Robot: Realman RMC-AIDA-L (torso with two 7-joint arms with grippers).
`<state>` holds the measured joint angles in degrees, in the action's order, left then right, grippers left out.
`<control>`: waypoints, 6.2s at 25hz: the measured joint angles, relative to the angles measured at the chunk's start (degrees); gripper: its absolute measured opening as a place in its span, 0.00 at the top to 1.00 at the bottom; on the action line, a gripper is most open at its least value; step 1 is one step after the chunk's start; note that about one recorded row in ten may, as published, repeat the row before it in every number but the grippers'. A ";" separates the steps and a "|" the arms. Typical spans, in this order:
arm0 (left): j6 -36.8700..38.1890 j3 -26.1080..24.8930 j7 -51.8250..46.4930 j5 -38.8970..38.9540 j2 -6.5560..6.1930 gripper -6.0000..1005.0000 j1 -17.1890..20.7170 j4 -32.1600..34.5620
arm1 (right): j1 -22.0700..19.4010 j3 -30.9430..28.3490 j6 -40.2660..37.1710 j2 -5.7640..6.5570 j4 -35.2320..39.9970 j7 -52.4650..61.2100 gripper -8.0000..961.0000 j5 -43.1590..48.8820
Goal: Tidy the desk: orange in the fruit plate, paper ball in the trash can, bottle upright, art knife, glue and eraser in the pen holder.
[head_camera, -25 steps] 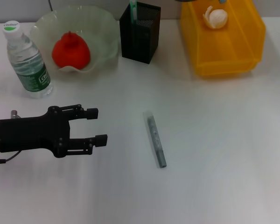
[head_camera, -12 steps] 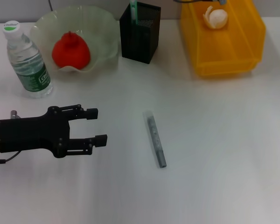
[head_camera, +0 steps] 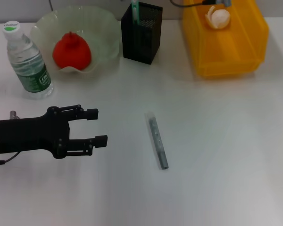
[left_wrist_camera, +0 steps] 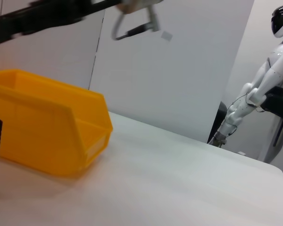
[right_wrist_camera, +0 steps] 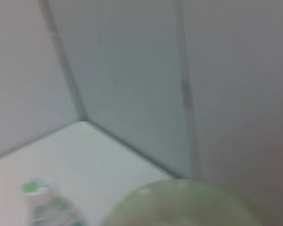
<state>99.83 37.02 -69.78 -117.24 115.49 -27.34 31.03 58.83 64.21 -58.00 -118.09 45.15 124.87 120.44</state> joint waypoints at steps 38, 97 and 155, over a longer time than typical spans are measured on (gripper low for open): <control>-0.21 -0.19 0.49 0.00 0.17 0.21 -0.62 -0.02 | 3.90 32.15 -14.75 -1.78 -6.32 25.35 0.40 13.68; -0.27 -0.19 0.38 0.18 0.35 0.21 -1.31 0.09 | 4.71 39.15 -11.96 -1.73 -8.69 25.92 0.83 11.71; -0.67 -0.89 1.53 3.51 2.63 0.22 -1.22 -0.51 | -4.22 -2.45 13.27 -1.75 -28.77 -76.34 0.86 -61.56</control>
<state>99.16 36.12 -68.25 -113.73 118.12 -28.56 30.52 54.62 61.76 -44.74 -119.84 16.37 48.53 58.88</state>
